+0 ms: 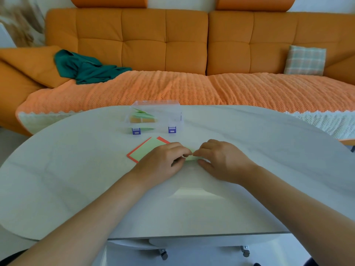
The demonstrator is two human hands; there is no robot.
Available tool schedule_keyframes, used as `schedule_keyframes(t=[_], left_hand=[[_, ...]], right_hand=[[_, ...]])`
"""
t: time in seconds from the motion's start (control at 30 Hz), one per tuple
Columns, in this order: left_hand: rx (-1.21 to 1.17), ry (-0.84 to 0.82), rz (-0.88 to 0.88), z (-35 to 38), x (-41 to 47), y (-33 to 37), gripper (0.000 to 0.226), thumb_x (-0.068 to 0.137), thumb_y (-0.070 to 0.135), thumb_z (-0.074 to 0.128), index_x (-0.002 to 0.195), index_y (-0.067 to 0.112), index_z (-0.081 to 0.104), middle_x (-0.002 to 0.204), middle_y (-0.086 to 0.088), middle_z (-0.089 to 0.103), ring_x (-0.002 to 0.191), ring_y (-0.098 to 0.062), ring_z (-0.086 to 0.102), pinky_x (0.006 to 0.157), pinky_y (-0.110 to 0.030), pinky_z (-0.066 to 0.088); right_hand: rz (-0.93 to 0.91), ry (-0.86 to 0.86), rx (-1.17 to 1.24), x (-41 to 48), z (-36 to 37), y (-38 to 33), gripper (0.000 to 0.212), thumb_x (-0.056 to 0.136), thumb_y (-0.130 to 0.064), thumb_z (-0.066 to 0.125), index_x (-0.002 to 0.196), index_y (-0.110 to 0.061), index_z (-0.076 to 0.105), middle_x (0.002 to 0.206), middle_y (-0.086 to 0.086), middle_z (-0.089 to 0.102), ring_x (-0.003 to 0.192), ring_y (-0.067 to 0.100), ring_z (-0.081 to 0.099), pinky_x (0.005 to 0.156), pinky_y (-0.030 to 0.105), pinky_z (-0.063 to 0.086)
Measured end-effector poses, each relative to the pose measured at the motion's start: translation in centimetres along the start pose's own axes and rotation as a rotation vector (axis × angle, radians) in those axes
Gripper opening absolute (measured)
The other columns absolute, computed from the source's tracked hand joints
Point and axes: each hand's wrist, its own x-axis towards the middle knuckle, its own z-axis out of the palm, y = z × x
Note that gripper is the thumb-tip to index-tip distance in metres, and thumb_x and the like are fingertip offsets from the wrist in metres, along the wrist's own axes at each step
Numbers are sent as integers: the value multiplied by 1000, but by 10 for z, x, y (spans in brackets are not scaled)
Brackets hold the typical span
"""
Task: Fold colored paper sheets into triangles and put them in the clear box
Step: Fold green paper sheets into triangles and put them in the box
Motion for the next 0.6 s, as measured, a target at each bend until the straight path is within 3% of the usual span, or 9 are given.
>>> schedule_keyframes(t=[0.17,0.23,0.3,0.37,0.43,0.53,0.6], left_hand=[[6,14,-67,-4,3,5,10,89,16,70,98,14,74,88,6,70,77,-8,61,70,-31,53],[-32,40,-149,-10,7,14,6,89,19,72,92,19,77,86,13,72,78,-3,63,74,-27,53],[-138,55,-316,-21,14,24,4,87,20,75,86,22,78,80,20,72,76,3,64,72,-13,47],[-264,-4,-462,-29,18,29,5,86,19,76,82,20,78,66,22,67,58,8,58,58,-6,39],[-392,-65,-528,-33,19,33,5,88,14,74,84,14,77,60,17,64,43,7,50,48,-6,34],[-438,-79,-556,-36,21,39,8,90,14,71,88,13,78,64,12,68,41,8,48,45,-5,33],[-389,-104,-560,-36,22,42,8,90,19,72,85,17,79,67,12,71,50,7,56,52,-10,41]], right_hand=[[71,77,5,0,-7,-7,29,94,-27,48,88,-23,76,73,-5,70,65,23,62,59,36,50],[186,91,169,0,-20,-13,20,93,-26,58,93,-25,78,84,-10,75,74,15,67,70,32,53],[377,91,453,1,-35,-16,11,91,-22,68,91,-27,79,87,-16,75,80,5,67,75,23,53],[544,40,667,4,-49,-16,9,86,-22,74,81,-28,78,80,-9,75,75,13,66,71,31,54],[598,-37,766,5,-59,-15,8,85,-22,76,78,-25,77,79,1,75,77,22,67,70,37,55],[603,-116,842,4,-63,-16,6,86,-19,76,80,-19,78,83,5,75,70,8,65,68,24,51],[617,-129,827,4,-59,-17,6,86,-19,76,80,-20,78,83,5,75,68,5,61,65,22,50]])
